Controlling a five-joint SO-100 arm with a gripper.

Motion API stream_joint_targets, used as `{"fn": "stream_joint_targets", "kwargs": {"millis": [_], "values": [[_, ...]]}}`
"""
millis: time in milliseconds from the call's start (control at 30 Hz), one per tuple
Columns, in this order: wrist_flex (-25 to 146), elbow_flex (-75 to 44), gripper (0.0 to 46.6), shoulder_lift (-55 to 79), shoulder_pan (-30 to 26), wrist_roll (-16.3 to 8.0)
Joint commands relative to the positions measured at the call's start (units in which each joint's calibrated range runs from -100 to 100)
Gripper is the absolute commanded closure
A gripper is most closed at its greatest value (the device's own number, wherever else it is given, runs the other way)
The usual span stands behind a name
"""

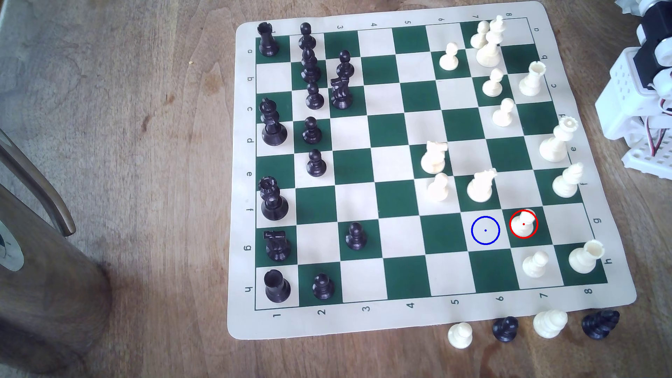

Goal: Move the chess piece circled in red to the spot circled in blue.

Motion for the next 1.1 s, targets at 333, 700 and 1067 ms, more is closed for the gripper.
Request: {"fn": "stream_joint_targets", "kwargs": {"millis": [333,700,1067], "values": [[-1.11,0.81,46.4,-0.2,-0.42,0.29],[4.54,0.81,46.4,-0.2,-0.03,0.29],[54.01,0.81,46.5,-0.03,-8.0,0.83]]}}
